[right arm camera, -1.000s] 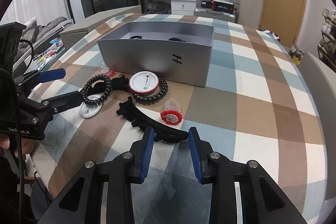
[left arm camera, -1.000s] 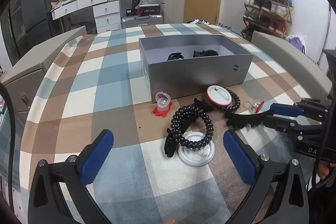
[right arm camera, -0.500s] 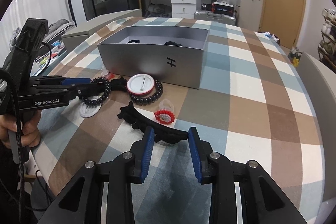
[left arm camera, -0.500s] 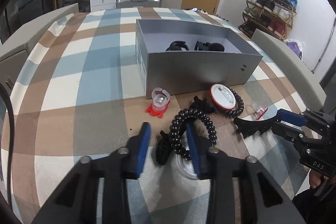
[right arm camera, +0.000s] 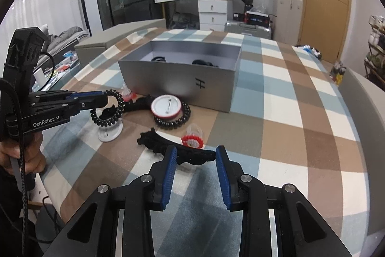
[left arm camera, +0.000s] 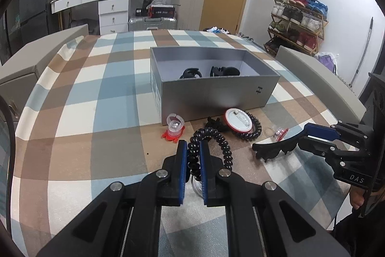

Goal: Organize jewelry
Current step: 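Close the left gripper on the black beaded bracelet and lift it, then carry the beaded bracelet with the left gripper over the grey box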

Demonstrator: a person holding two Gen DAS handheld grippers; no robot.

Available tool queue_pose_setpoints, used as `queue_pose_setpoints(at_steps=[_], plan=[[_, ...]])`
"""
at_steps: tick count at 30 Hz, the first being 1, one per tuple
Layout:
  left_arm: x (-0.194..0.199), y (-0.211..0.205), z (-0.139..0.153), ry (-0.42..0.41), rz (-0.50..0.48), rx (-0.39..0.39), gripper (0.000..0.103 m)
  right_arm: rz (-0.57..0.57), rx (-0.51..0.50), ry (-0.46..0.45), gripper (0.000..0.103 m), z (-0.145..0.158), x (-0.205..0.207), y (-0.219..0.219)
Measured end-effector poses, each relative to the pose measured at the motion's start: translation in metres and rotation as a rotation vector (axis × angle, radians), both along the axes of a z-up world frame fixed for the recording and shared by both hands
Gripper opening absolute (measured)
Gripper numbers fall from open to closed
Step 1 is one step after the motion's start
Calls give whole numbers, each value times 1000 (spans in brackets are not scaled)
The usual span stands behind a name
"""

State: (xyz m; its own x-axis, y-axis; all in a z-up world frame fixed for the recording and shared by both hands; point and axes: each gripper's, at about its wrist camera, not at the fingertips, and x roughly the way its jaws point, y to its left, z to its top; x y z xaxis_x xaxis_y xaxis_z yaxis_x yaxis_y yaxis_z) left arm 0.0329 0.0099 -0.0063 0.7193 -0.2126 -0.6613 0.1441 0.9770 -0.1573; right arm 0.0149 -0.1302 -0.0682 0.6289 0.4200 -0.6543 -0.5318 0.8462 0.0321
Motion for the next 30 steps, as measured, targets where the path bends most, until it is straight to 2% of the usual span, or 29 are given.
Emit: queue_pose_setpoints(at_steps=[8, 30], plan=[[-1, 5, 13, -73, 18, -18, 6, 6, 69, -57, 32, 13, -7, -6], [-2, 11, 33, -171, 65, -4, 6, -50, 236, -187, 32, 54, -12, -21]])
